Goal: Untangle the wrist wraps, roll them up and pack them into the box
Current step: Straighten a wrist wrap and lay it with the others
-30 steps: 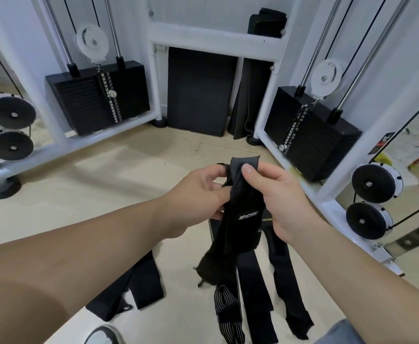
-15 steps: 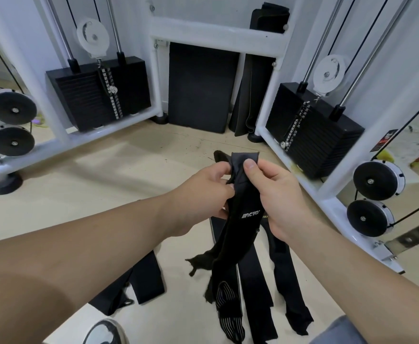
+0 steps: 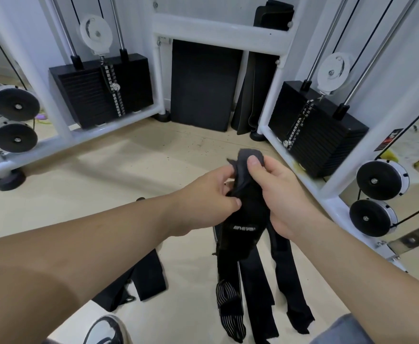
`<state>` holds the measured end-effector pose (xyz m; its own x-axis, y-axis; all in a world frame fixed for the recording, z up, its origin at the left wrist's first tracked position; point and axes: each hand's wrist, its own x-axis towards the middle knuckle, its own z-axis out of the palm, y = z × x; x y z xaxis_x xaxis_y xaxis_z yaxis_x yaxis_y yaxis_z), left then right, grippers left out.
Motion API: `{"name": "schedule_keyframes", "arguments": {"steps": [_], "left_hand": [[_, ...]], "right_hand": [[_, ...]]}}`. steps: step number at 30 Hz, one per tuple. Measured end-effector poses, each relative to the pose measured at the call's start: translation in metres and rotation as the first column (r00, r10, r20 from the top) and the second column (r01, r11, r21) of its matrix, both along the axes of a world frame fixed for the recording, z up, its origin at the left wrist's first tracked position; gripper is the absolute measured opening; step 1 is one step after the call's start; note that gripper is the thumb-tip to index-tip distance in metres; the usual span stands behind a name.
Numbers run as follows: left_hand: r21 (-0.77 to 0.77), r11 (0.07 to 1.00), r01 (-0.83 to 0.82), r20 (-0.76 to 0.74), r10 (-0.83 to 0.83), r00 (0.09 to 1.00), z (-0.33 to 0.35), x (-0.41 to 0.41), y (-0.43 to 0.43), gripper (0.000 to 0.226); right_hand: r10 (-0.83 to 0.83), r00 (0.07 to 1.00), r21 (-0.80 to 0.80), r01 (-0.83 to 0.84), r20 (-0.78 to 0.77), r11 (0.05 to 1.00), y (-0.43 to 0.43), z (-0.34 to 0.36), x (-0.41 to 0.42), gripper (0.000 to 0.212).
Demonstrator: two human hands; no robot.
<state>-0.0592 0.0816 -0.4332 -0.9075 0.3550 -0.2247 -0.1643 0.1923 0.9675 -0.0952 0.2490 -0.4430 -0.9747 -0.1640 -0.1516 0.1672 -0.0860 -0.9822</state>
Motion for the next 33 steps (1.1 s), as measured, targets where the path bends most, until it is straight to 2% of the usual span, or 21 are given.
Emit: {"name": "schedule_keyframes", "arguments": {"steps": [2, 6, 11, 15, 17, 19, 21, 24, 27, 31, 33], "left_hand": [[-0.029, 0.997, 0.073, 0.015, -0.073, 0.997, -0.001, 0.003, 0.001, 0.047], [-0.074, 0.995, 0.070, 0.014, -0.069, 0.997, -0.005, 0.002, 0.001, 0.036], [-0.099, 0.986, 0.136, 0.058, -0.131, 0.990, -0.006, 0.001, 0.005, 0.047], [-0.093, 0.991, 0.095, 0.054, -0.091, 0.994, -0.005, 0.000, 0.006, 0.027], [-0.098, 0.993, 0.061, 0.043, -0.057, 0.997, -0.006, -0.001, 0.004, 0.021], [-0.095, 0.996, 0.000, 0.023, 0.002, 1.000, -0.008, -0.003, 0.004, 0.019], [-0.071, 0.992, -0.101, 0.008, 0.101, 0.995, -0.007, -0.007, 0.002, 0.019], [-0.001, 0.960, -0.279, 0.022, 0.278, 0.960, -0.001, -0.013, -0.002, 0.021], [0.044, 0.910, -0.412, 0.043, 0.411, 0.911, 0.000, -0.022, -0.010, 0.025], [0.091, 0.862, -0.499, 0.071, 0.494, 0.867, 0.000, -0.029, -0.016, 0.026], [0.126, 0.852, -0.508, 0.097, 0.499, 0.861, 0.003, -0.028, -0.016, 0.025]], "right_hand": [[0.011, 1.000, -0.022, -0.010, 0.021, 1.000, 0.003, 0.001, -0.004, 0.024], [0.058, 0.996, -0.103, -0.051, 0.067, 0.993, 0.007, 0.001, -0.004, 0.025], [0.010, 0.992, -0.118, 0.005, 0.124, 0.993, 0.014, -0.001, -0.011, 0.018], [-0.036, 0.994, -0.107, 0.047, 0.106, 0.993, 0.016, -0.002, -0.014, 0.020], [-0.079, 0.992, -0.115, 0.090, 0.097, 0.989, 0.018, -0.004, -0.018, 0.027], [-0.051, 0.990, -0.109, 0.065, 0.130, 0.992, 0.019, -0.004, -0.021, 0.036], [0.102, 0.967, -0.044, -0.094, 0.234, 0.995, 0.021, -0.005, -0.022, 0.046], [0.381, 0.857, 0.027, -0.415, 0.347, 0.909, 0.019, -0.008, -0.013, 0.065], [0.479, 0.816, 0.093, -0.531, 0.323, 0.842, 0.012, -0.012, -0.002, 0.060], [0.396, 0.908, 0.231, -0.417, 0.135, 0.879, 0.006, -0.020, 0.001, 0.030], [0.338, 0.938, 0.244, -0.346, 0.076, 0.906, 0.002, -0.024, 0.001, 0.026]]}}
